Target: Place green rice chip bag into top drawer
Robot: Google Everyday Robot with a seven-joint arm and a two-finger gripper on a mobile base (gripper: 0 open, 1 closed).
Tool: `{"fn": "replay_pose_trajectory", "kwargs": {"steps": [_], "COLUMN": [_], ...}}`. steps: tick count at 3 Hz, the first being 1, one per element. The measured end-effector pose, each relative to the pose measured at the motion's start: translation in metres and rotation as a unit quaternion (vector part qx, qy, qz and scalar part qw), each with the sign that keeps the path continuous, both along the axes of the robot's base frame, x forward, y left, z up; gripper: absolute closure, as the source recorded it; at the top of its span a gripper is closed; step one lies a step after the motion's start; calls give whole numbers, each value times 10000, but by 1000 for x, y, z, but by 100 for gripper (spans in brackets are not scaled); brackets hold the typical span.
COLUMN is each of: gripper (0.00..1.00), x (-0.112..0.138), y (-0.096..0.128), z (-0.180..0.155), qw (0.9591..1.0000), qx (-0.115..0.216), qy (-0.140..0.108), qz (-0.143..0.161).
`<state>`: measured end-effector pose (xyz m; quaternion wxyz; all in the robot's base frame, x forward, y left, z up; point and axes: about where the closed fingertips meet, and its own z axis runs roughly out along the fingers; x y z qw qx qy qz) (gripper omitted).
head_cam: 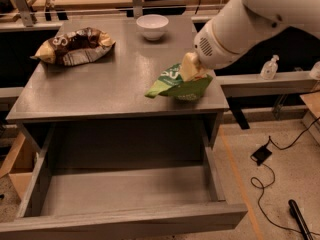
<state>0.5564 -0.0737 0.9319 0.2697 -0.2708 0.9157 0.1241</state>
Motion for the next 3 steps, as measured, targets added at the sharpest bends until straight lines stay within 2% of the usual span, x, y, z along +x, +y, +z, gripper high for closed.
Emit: {"fn": "replay_pose_trajectory", "kwargs": {"steps": [1,2,3], "gripper": [100,100,100], "x": [-59,-106,-106], "y": [-2,7,7], "z": [1,-3,-3], "qw": [9996,9969,9969], "qx": [94,258,258], "qy": [-21,106,105], "qz": [261,731,731]}}
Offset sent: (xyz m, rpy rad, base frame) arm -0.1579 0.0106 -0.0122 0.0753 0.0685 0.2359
